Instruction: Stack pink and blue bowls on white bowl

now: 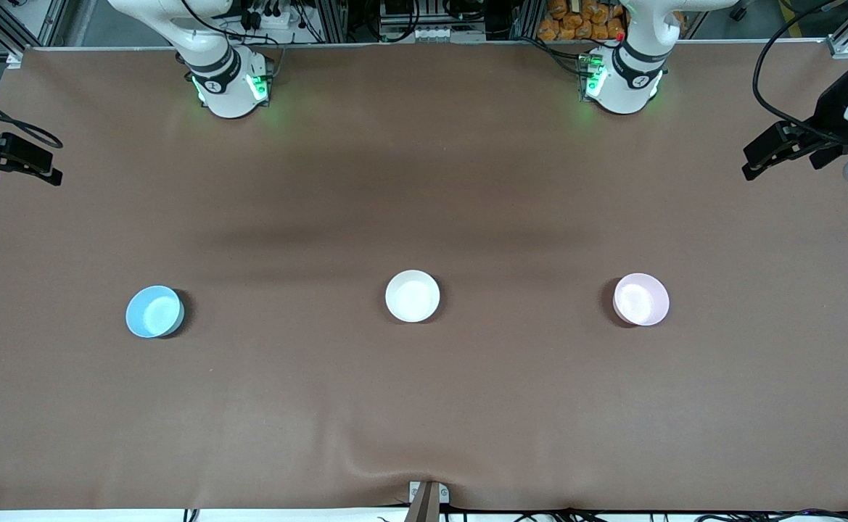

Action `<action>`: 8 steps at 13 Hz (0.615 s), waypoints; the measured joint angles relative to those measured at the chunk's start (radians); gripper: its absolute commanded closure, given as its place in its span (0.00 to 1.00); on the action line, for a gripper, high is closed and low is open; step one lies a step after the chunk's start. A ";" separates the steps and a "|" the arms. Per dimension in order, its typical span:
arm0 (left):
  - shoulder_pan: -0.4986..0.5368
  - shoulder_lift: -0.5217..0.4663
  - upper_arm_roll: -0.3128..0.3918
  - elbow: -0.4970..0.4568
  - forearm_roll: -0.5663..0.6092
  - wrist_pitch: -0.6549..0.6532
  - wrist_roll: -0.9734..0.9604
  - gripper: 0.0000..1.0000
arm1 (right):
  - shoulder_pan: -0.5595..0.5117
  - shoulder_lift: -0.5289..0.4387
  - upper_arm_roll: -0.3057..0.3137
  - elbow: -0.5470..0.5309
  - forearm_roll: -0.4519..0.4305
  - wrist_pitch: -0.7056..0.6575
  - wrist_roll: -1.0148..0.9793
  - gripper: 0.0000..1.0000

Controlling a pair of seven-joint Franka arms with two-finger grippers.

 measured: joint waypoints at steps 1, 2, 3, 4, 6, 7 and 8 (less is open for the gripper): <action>0.000 0.001 0.000 0.000 0.000 0.000 0.000 0.00 | 0.000 0.000 0.000 0.000 0.000 0.000 0.000 0.00; 0.000 0.001 0.000 0.000 0.000 0.000 0.000 0.00 | 0.000 0.000 0.000 0.000 0.000 -0.001 0.000 0.00; 0.000 0.001 0.000 0.000 0.000 0.000 0.000 0.00 | 0.000 0.000 0.000 0.000 0.000 -0.002 0.000 0.00; 0.000 0.001 0.001 0.000 0.000 0.000 0.000 0.00 | 0.000 0.000 0.000 0.000 0.000 -0.002 0.000 0.00; 0.001 0.001 0.003 0.000 0.000 0.000 0.000 0.00 | 0.000 0.000 0.000 0.000 0.000 -0.002 0.000 0.00; 0.002 0.001 0.004 0.000 0.000 0.000 0.000 0.00 | 0.000 0.000 0.000 0.000 0.000 -0.004 0.000 0.00; 0.002 0.002 0.004 0.000 0.000 0.000 0.002 0.00 | 0.000 0.000 0.000 0.000 0.000 -0.007 0.000 0.00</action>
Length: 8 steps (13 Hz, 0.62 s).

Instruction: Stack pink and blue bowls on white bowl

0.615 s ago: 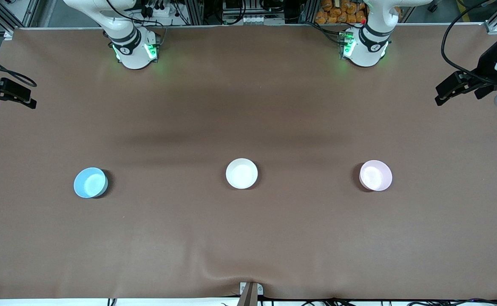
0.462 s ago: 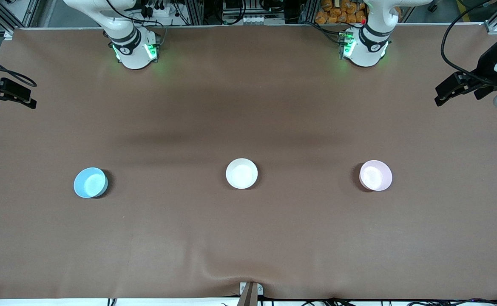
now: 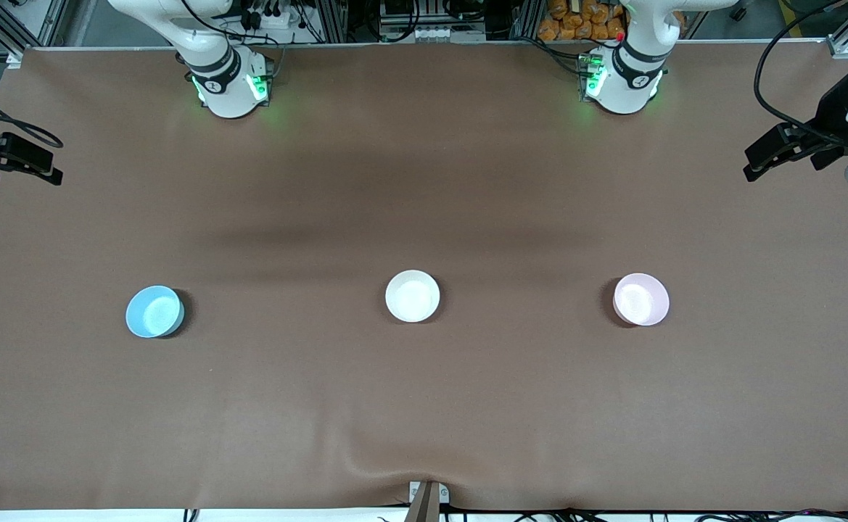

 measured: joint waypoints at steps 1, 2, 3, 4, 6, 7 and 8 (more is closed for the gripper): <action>0.000 0.001 0.000 0.000 0.000 0.000 0.003 0.00 | 0.000 0.000 0.000 0.000 0.000 -0.004 0.000 0.00; 0.000 0.004 0.000 0.000 0.000 -0.001 0.004 0.00 | 0.000 0.000 0.000 0.000 0.000 -0.005 0.000 0.00; 0.000 0.007 0.000 0.000 0.000 -0.001 0.004 0.00 | 0.000 0.000 0.000 0.000 0.000 -0.006 0.000 0.00; 0.000 0.012 0.000 0.000 0.000 -0.001 0.004 0.00 | 0.000 0.000 0.000 0.000 0.000 -0.006 0.000 0.00; 0.000 0.018 0.000 0.000 0.000 0.000 0.004 0.00 | 0.000 0.000 0.000 0.000 0.000 -0.007 0.000 0.00; 0.001 0.020 0.000 0.000 0.000 0.000 0.004 0.00 | 0.000 0.000 0.000 0.000 0.000 -0.007 0.000 0.00; 0.001 0.021 0.000 0.000 0.000 0.002 0.004 0.00 | 0.000 0.000 0.000 0.000 0.000 -0.008 0.000 0.00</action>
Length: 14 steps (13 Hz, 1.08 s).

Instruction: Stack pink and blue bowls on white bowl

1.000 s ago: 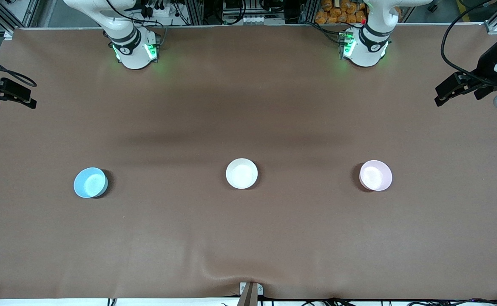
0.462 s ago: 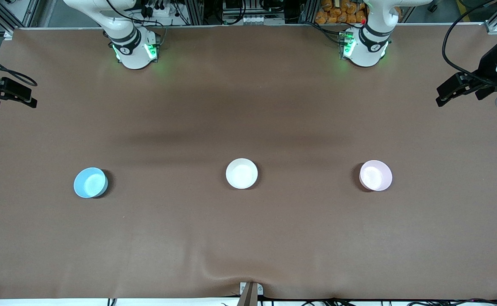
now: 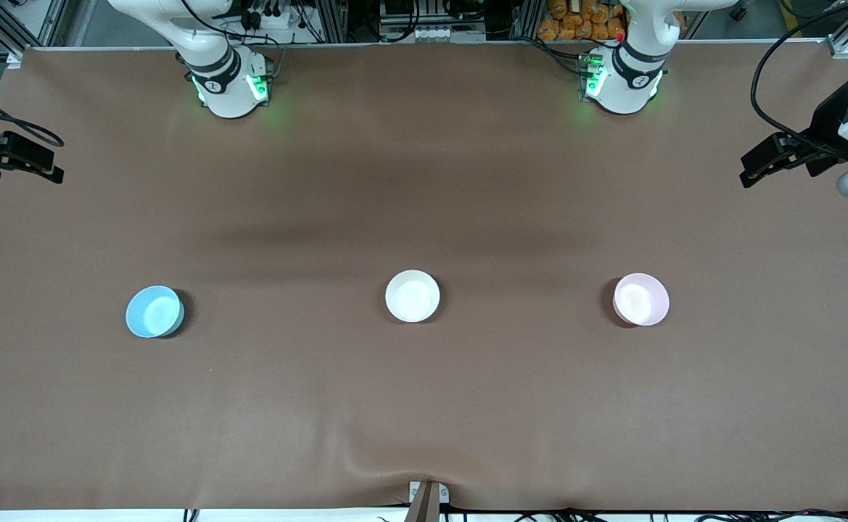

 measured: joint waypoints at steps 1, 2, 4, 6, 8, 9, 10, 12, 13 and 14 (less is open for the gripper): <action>0.000 0.001 0.000 0.000 0.000 0.002 0.000 0.00 | 0.000 0.000 0.000 0.000 0.000 0.000 0.000 0.00; 0.000 0.001 0.000 0.000 0.000 0.003 0.000 0.00 | 0.000 0.000 -0.001 0.000 0.000 0.000 0.000 0.00; 0.000 0.001 0.000 0.000 0.000 0.004 0.000 0.00 | 0.000 0.000 -0.003 0.000 0.000 -0.002 0.000 0.00; 0.000 0.001 0.000 0.000 0.000 0.005 0.000 0.00 | -0.001 0.000 -0.006 0.000 0.000 -0.010 0.000 0.00; 0.000 0.001 0.000 0.000 0.000 0.007 0.000 0.00 | -0.001 0.000 -0.005 0.000 0.000 -0.012 0.000 0.00; 0.000 0.002 0.000 0.000 0.000 0.009 0.000 0.00 | 0.000 0.000 -0.004 0.000 0.000 -0.013 0.000 0.00; 0.000 0.003 0.000 -0.001 0.000 0.013 0.000 0.00 | 0.000 0.000 -0.002 0.000 0.000 -0.013 0.000 0.00; 0.000 0.005 0.000 -0.003 0.000 0.022 0.000 0.00 | 0.009 0.000 0.003 0.000 -0.001 -0.013 0.000 0.00; 0.000 0.007 0.000 -0.004 0.000 0.024 0.000 0.00 | 0.019 0.000 0.004 0.000 -0.004 -0.013 0.000 0.00; 0.000 0.009 0.000 -0.004 0.000 0.025 0.000 0.00 | 0.024 0.000 0.006 0.000 -0.007 -0.013 0.000 0.00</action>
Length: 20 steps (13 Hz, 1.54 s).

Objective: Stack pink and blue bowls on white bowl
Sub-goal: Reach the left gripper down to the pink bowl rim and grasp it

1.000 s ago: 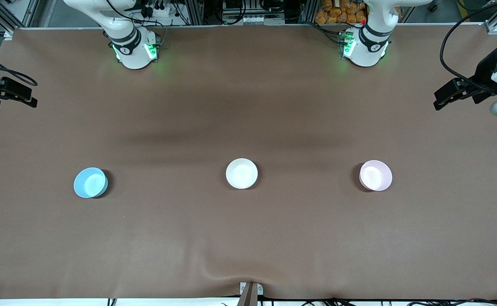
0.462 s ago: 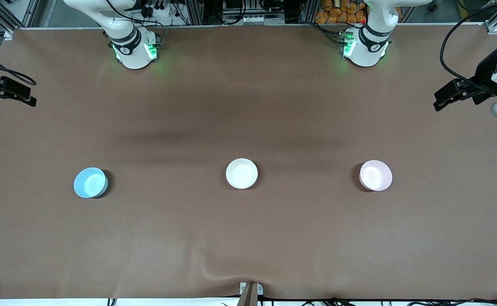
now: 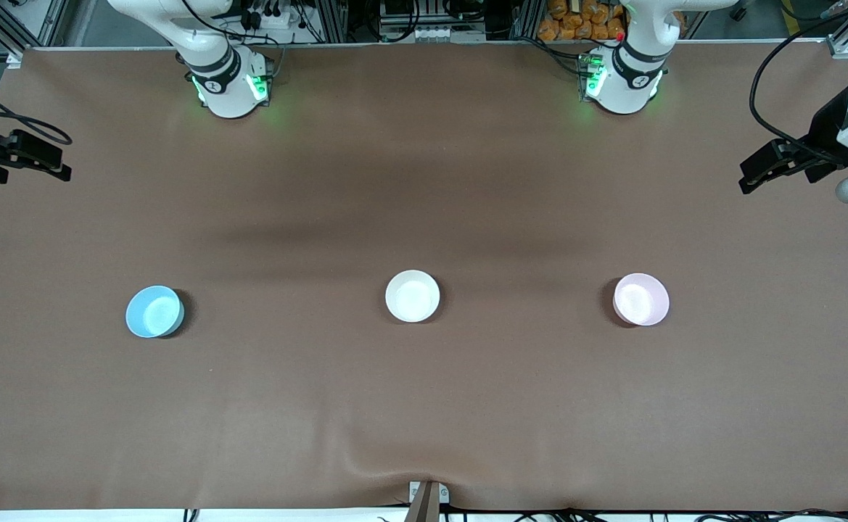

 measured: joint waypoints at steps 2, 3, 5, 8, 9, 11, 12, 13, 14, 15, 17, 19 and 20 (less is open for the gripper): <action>0.000 0.003 0.000 -0.001 0.000 0.000 0.000 0.00 | 0.001 0.000 -0.001 0.000 -0.002 0.000 0.000 0.00; 0.000 0.003 0.000 -0.001 0.000 0.001 0.000 0.00 | 0.001 0.000 -0.001 0.000 -0.003 0.000 0.000 0.00; 0.000 0.004 0.000 -0.004 0.000 0.010 0.000 0.00 | 0.001 0.000 -0.002 0.000 -0.003 0.000 0.000 0.00; 0.000 0.006 0.000 -0.041 0.000 0.062 0.000 0.00 | 0.001 0.000 -0.002 0.000 -0.003 0.000 0.000 0.00; 0.001 0.007 0.000 -0.061 0.000 0.081 0.000 0.00 | 0.001 0.000 -0.003 0.000 -0.003 0.000 0.000 0.00; 0.001 0.009 0.000 -0.107 0.000 0.119 0.000 0.00 | 0.001 0.000 -0.005 0.000 -0.004 0.001 0.000 0.00; 0.001 0.010 0.000 -0.128 0.000 0.138 0.000 0.00 | 0.001 0.000 -0.005 0.000 -0.004 0.001 0.000 0.00; 0.001 0.011 0.000 -0.150 0.000 0.162 0.000 0.00 | 0.001 0.000 -0.006 0.000 -0.004 0.001 0.000 0.00; 0.001 0.012 0.001 -0.178 0.000 0.191 0.000 0.00 | 0.001 0.000 -0.006 0.000 -0.004 0.001 0.000 0.00; 0.001 0.013 0.001 -0.213 0.000 0.228 0.000 0.00 | 0.001 0.000 -0.006 0.000 -0.004 0.001 0.000 0.00; 0.001 0.018 0.001 -0.296 0.000 0.320 0.000 0.00 | 0.001 0.000 -0.006 0.000 -0.004 0.001 0.000 0.00; 0.004 0.024 0.001 -0.365 0.000 0.395 0.000 0.00 | 0.001 0.000 -0.006 0.000 -0.004 0.001 0.000 0.00; 0.008 0.029 0.001 -0.391 0.000 0.431 0.000 0.00 | 0.001 0.000 -0.005 0.000 -0.004 0.001 0.000 0.00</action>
